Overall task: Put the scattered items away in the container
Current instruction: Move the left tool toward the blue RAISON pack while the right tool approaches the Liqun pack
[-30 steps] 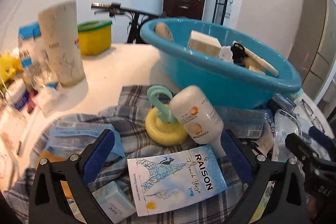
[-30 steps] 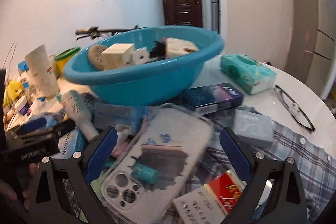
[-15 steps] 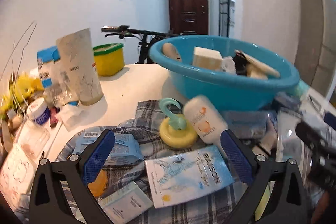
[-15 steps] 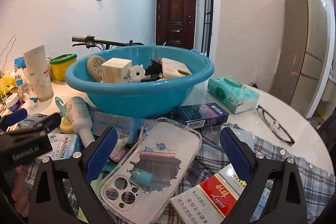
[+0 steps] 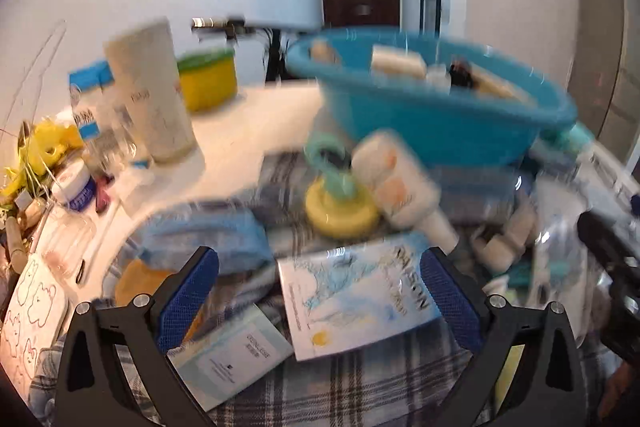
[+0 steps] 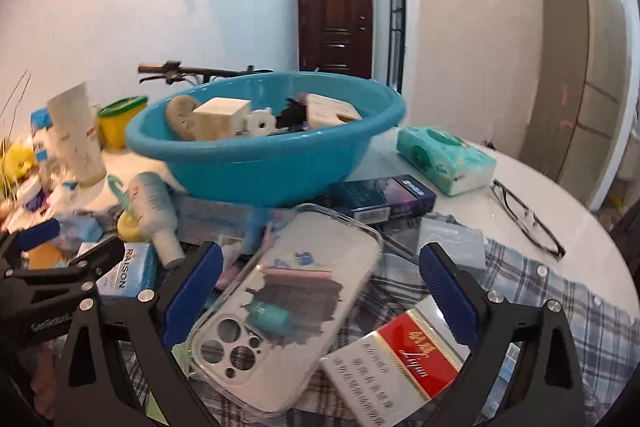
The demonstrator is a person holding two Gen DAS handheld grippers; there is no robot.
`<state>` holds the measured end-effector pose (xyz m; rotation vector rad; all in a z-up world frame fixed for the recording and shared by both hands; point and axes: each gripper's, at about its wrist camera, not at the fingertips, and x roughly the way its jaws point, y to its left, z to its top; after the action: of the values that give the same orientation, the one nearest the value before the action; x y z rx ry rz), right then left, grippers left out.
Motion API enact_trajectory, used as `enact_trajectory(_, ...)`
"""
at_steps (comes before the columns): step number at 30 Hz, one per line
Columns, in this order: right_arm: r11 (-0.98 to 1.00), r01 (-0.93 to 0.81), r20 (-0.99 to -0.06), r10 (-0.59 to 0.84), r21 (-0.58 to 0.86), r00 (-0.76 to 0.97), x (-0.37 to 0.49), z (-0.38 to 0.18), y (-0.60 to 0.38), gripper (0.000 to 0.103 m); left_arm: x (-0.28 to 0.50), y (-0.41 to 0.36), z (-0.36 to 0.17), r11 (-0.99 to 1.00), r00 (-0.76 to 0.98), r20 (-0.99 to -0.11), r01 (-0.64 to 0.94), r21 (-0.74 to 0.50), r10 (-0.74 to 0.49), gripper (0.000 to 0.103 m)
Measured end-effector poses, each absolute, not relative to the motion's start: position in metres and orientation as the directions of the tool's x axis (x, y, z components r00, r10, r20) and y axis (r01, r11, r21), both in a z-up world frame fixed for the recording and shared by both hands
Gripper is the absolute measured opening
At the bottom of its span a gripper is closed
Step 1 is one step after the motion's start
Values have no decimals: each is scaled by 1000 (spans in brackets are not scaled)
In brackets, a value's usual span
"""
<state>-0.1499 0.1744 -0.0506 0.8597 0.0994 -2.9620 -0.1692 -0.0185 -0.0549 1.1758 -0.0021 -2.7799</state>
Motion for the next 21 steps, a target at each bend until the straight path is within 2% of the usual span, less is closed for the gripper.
enact_trajectory(2,-993,84,-533,-28,-82,-846,-149,-51,167,101,-170,-25,-58,-995,-679,-731,104,-9,-65,102)
enact_trajectory(5,-983,77,-513,18,-164,-858,-140,-51,154,101,-168,-23,-59,-995,-678,-731,101,9,-75,102)
enact_trajectory(9,-965,59,-437,60,-255,-898,-124,-45,140,101,-160,-15,-54,-998,-697,-717,55,-23,-22,101)
enact_trajectory(12,-980,49,-415,37,-194,-909,-120,-38,148,101,-163,-17,-55,-996,-681,-732,43,-79,29,101)
enact_trajectory(14,-992,49,-452,9,-118,-892,-126,-38,158,101,-168,-10,-61,-999,-667,-745,52,-14,-24,103)
enact_trajectory(18,-999,-12,-527,29,-35,-850,-140,-41,179,101,-171,-14,-63,-997,-656,-754,55,-63,12,103)
enact_trajectory(21,-997,-72,-517,65,-6,-853,-139,-37,192,101,-175,-16,-63,-994,-651,-759,77,-79,10,103)
